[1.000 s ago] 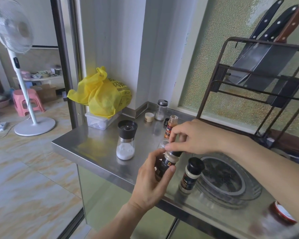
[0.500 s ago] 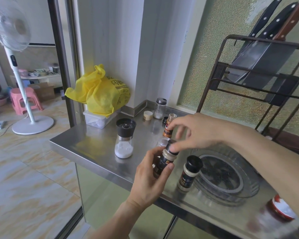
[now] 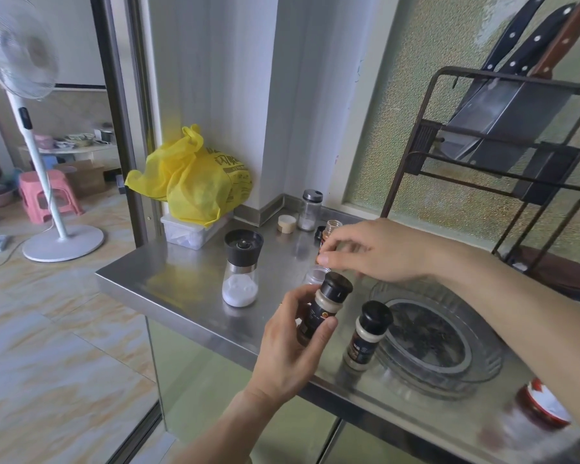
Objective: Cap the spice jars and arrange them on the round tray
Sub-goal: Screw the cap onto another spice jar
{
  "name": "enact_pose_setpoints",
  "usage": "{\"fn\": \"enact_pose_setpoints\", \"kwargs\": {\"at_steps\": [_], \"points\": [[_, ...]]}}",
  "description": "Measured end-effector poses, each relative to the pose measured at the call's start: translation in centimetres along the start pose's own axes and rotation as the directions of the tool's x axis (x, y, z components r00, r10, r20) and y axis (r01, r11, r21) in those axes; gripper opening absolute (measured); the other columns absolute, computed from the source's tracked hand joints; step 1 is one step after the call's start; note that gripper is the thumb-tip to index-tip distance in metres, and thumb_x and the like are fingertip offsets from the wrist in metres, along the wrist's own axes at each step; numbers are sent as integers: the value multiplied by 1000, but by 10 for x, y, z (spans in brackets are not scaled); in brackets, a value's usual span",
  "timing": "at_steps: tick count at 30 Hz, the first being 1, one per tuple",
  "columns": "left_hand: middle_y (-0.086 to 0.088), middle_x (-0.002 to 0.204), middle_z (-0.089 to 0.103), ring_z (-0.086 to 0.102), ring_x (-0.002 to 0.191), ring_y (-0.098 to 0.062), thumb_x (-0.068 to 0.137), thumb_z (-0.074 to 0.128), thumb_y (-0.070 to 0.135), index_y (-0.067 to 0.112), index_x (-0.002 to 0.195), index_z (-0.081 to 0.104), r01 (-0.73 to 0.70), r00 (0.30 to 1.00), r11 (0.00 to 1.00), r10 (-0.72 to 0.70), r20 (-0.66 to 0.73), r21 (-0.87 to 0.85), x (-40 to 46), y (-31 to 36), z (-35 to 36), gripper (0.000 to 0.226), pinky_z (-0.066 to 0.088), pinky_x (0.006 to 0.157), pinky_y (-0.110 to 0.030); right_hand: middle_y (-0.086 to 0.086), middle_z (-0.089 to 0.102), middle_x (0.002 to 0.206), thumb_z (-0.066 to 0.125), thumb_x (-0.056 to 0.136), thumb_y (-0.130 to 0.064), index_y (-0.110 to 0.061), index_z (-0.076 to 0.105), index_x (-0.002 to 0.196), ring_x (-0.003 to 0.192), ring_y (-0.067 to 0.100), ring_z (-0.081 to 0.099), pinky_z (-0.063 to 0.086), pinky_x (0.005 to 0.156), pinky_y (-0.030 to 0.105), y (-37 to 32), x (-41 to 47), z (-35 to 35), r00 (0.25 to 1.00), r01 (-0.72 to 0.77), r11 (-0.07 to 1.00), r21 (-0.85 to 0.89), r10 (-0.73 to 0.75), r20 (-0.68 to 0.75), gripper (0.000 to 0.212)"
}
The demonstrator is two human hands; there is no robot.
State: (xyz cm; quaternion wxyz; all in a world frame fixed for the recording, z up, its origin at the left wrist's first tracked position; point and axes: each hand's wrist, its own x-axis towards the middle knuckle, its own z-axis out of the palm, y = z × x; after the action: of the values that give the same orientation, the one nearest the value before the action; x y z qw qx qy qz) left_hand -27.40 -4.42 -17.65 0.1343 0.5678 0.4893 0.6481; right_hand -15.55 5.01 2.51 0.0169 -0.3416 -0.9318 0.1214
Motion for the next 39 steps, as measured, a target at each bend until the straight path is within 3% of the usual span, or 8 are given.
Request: {"fn": "enact_pose_setpoints", "kwargs": {"at_steps": [5, 8, 11, 16, 23, 26, 31, 39], "points": [[16, 117, 70, 71, 107, -14, 99, 69, 41, 36, 130, 53, -36, 999, 999, 36, 10, 26, 0, 0, 0, 35, 56, 89, -28, -10, 75, 69, 56, 83, -74, -32, 72, 96, 65, -1, 68, 55, 74, 29, -2, 1, 1, 1000, -6, 990, -144, 3, -23, 47], [16, 116, 71, 71, 107, -13, 98, 70, 42, 34, 129, 55, -18, 1000, 1000, 18, -17, 4, 1, 0, 0, 35, 55, 90, -23, -16, 72, 91, 83, 72, -51, -40, 69, 109, 74, -3, 67, 53, 72, 22, -5, -1, -1, 997, 58, 997, -53, -55, 61, 40], [19, 114, 72, 72, 107, -8, 96, 71, 44, 33, 127, 56, -3, 999, 1000, 4, -42, 17, 0, 1, 1, 36, 51, 90, -13, -26, 70, 69, 86, 72, -39, -34, 75, 101, 70, -10, 64, 46, 62, 7, -7, -2, 4, 994, 95, 990, -102, -89, 60, 32], [22, 110, 73, 73, 103, -4, 88, 81, 35, 31, 117, 60, 40, 996, 999, -39, -81, 9, 0, 2, 3, 36, 53, 91, -13, -6, 75, 76, 82, 73, -47, -27, 80, 94, 71, 5, 67, 57, 72, 31, -15, 0, 15, 994, 97, 981, -168, -106, -42, 30], [13, 107, 68, 69, 104, -10, 68, 92, 53, 29, 124, 59, 64, 993, 993, -54, -100, 98, 5, 3, 0, 70, 57, 91, -26, -17, 72, 79, 86, 69, -46, -30, 74, 98, 72, -8, 63, 48, 64, 19, -5, 0, -2, 995, -85, 994, -63, 82, -52, 35], [12, 105, 61, 66, 102, -16, 75, 89, 52, 34, 122, 55, 45, 989, 992, -27, -148, 118, 5, 2, 0, 60, 55, 87, -27, -19, 68, 80, 87, 67, -44, -31, 72, 94, 74, -2, 61, 43, 59, 18, 6, -2, -13, 982, -181, 976, -125, 171, -85, 33], [12, 102, 58, 63, 102, -19, 89, 75, 46, 34, 122, 57, 19, 982, 996, -2, -189, 92, 3, 2, 0, 39, 48, 88, -18, -6, 73, 90, 82, 73, -31, -22, 75, 97, 88, 17, 67, 57, 78, 33, 22, -2, -6, 952, -293, 938, -186, 268, -145, 27], [17, 100, 58, 63, 101, -14, 90, 69, 50, 38, 115, 59, 98, 975, 989, -73, -210, 110, 6, 7, 0, 30, 50, 86, -20, 5, 75, 101, 75, 83, -29, -15, 73, 103, 91, 23, 69, 60, 81, 41, 38, 11, 23, 926, -365, 909, -202, 333, -176, 24]]}}
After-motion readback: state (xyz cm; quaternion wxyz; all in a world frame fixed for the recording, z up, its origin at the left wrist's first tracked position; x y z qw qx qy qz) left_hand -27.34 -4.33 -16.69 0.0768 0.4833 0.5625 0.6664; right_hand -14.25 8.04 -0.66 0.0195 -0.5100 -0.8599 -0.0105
